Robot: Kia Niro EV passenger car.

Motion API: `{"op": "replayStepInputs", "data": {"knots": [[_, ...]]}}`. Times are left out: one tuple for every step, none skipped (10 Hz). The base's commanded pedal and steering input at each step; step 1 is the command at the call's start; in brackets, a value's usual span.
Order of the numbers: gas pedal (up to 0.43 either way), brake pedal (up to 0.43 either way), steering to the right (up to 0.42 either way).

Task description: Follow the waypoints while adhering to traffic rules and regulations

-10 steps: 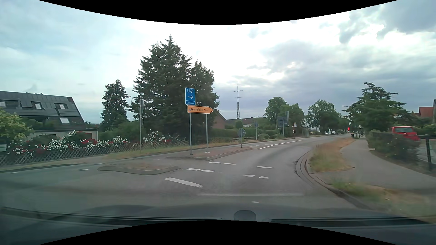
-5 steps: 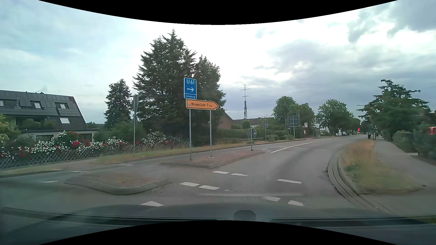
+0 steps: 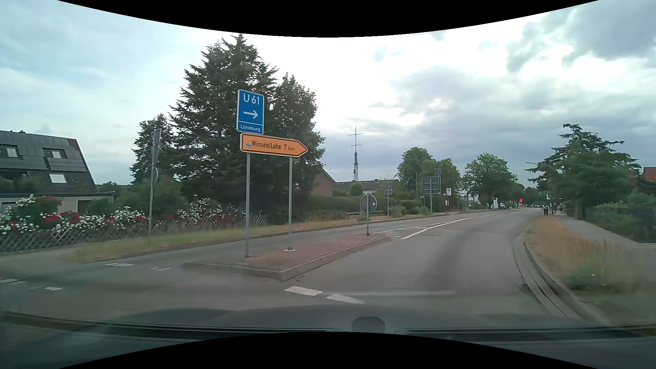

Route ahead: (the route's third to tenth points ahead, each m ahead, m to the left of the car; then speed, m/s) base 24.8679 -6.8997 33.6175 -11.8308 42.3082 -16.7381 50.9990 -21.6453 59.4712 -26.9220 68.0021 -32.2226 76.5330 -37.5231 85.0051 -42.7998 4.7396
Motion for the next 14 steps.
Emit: {"op": "replayStepInputs", "data": {"knots": [[0.130, 0.000, 0.201], [0.130, 0.000, 0.206], [0.130, 0.000, 0.208], [0.130, 0.000, 0.210], [0.130, 0.000, 0.215], [0.130, 0.000, 0.225], [0.130, 0.000, 0.240], [0.130, 0.000, 0.244], [0.130, 0.000, 0.241], [0.130, 0.000, 0.232], [0.130, 0.000, 0.221], [0.130, 0.000, 0.215], [0.130, 0.000, 0.210], [0.130, 0.000, 0.202]]}}
